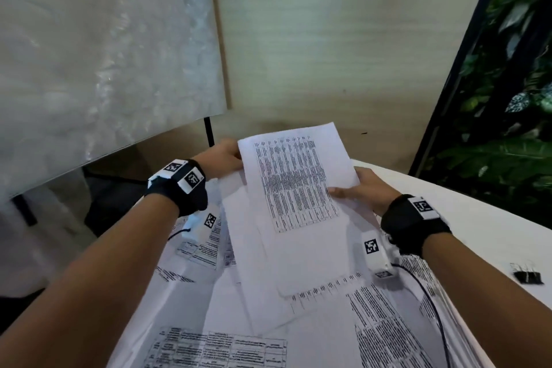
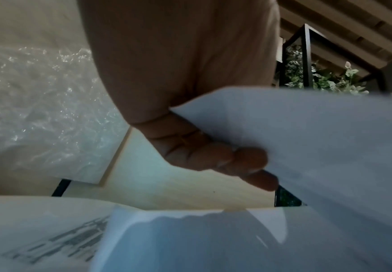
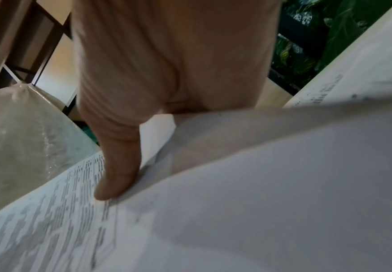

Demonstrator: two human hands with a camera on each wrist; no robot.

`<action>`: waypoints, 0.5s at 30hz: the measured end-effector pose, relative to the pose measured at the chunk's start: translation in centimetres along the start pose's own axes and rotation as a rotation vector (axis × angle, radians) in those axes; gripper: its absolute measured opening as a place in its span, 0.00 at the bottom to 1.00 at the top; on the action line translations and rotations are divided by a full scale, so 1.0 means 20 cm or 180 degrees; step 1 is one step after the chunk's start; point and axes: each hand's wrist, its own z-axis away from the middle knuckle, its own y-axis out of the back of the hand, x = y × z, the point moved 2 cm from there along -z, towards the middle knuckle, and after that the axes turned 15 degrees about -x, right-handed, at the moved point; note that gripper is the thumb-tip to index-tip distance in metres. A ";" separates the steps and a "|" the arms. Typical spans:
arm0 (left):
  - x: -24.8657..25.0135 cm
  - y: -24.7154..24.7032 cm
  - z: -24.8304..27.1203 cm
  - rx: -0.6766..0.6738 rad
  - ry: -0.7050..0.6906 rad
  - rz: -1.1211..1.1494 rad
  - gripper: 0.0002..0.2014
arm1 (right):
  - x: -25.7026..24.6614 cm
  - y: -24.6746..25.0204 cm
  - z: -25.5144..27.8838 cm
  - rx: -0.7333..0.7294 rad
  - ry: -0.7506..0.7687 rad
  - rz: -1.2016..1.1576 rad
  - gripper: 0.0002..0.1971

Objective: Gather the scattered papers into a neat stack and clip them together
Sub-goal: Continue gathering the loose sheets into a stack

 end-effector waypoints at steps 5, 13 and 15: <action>-0.09 -0.02 0.04 0.0204 -0.0395 0.3186 0.21 | -0.02 -0.02 0.04 0.0593 0.0375 -0.0609 0.14; -0.02 -0.28 0.10 0.0273 0.0150 0.2456 0.23 | -0.02 -0.08 0.06 0.0697 0.0471 -0.0476 0.12; -0.05 -0.24 0.09 0.0564 0.0321 0.2317 0.21 | 0.00 -0.04 0.06 0.0897 0.0386 -0.0231 0.09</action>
